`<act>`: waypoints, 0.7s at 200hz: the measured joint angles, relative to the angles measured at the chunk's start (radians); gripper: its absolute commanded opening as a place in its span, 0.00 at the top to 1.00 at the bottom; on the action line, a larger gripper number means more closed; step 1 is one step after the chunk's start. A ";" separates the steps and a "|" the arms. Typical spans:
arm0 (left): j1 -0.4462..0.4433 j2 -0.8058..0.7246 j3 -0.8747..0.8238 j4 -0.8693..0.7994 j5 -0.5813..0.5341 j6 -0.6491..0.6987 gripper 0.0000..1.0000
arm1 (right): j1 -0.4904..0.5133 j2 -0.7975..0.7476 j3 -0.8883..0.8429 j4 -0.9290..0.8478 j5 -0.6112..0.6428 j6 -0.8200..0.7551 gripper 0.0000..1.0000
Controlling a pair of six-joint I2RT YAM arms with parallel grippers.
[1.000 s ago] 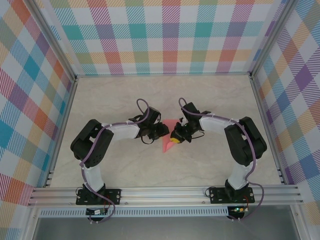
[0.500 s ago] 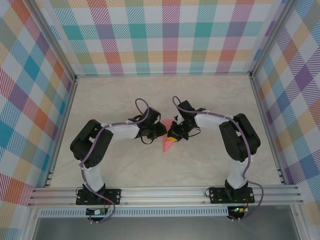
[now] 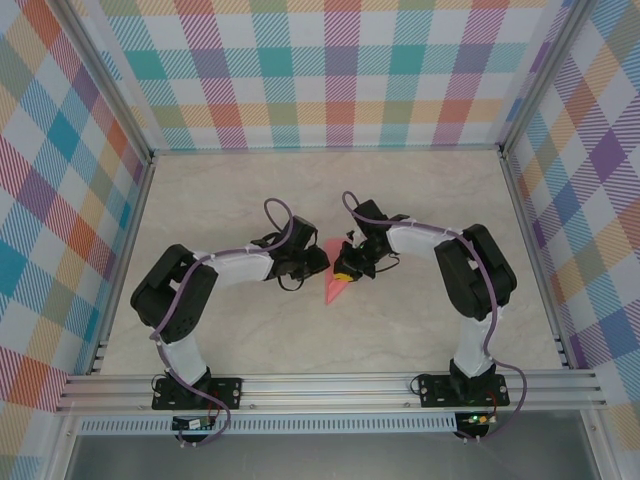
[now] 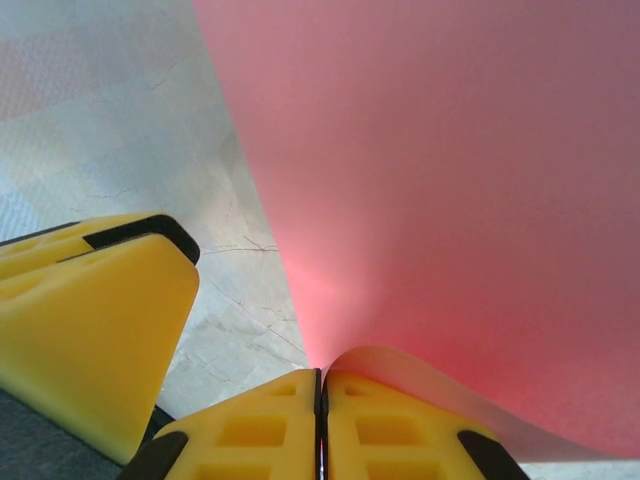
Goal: Fold a paper plane with a square sheet of paper (pick it up from the middle)
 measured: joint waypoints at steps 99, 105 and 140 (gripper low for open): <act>-0.007 -0.108 -0.142 0.023 0.008 -0.060 0.77 | 0.010 0.047 0.045 -0.016 -0.004 -0.043 0.90; -0.012 -0.111 -0.150 0.032 0.012 -0.063 0.78 | 0.011 0.048 0.048 -0.017 -0.004 -0.049 0.90; -0.037 -0.135 -0.206 0.095 0.045 -0.093 0.79 | 0.018 0.058 0.057 -0.031 -0.004 -0.075 0.90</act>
